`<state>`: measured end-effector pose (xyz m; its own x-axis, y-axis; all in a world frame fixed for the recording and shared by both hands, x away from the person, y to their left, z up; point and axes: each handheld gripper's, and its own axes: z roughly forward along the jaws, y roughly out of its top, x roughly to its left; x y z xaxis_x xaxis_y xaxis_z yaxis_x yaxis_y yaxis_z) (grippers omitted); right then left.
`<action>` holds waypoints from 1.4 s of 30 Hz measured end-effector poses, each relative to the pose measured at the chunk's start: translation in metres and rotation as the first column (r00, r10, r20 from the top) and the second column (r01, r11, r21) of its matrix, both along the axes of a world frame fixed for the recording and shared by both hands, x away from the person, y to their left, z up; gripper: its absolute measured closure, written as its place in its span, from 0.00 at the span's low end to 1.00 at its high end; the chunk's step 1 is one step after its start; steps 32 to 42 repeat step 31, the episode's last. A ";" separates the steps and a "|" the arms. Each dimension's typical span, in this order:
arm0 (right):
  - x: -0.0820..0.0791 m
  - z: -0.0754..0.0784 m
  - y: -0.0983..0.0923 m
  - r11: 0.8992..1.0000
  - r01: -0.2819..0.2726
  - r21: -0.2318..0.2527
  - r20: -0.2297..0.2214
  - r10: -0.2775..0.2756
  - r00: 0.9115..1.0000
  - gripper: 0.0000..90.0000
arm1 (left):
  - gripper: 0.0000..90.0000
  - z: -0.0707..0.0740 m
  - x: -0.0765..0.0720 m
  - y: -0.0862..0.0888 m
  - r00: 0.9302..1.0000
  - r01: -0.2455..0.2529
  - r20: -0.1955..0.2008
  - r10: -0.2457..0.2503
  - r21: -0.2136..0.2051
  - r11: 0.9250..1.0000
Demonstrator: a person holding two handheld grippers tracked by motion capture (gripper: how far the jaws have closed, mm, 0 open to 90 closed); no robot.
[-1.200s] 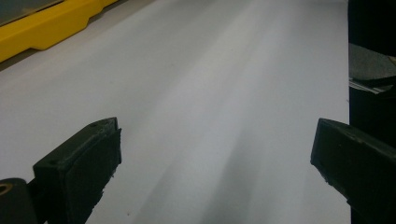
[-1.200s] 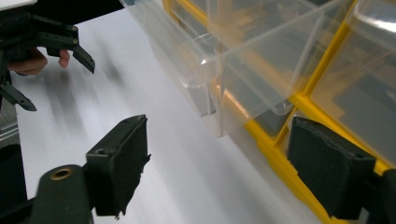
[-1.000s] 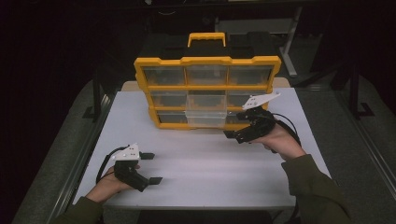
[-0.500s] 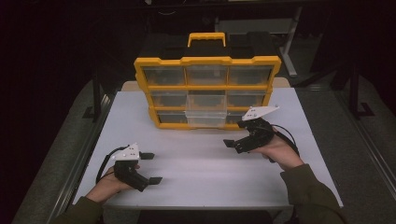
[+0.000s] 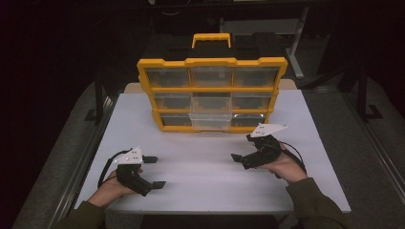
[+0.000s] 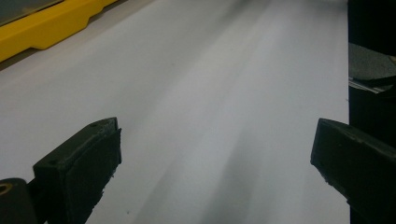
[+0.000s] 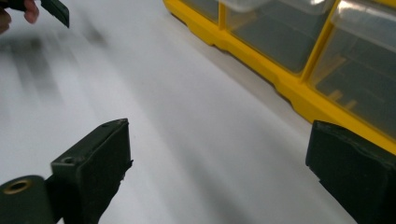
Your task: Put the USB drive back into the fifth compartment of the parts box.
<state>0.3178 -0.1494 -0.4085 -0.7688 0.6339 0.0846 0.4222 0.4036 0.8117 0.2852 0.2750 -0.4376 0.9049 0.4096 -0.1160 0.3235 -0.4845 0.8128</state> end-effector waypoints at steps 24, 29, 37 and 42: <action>-0.029 -0.044 -0.030 0.998 0.062 0.005 -0.020 -0.062 0.998 0.00 | 0.01 -0.001 -0.003 0.001 1.000 0.013 0.011 -0.013 0.017 1.000; -0.031 -0.045 -0.032 0.998 0.060 0.011 -0.018 -0.060 0.998 0.00 | 0.01 -0.001 -0.003 0.001 1.000 0.014 0.013 -0.014 0.020 1.000; -0.031 -0.045 -0.032 0.998 0.058 0.012 -0.016 -0.057 0.998 0.00 | 0.01 -0.002 -0.002 0.001 1.000 0.015 0.012 -0.015 0.033 0.999; -0.031 -0.045 -0.032 0.998 0.058 0.012 -0.016 -0.057 0.998 0.00 | 0.01 -0.002 -0.002 0.001 1.000 0.015 0.012 -0.015 0.033 0.999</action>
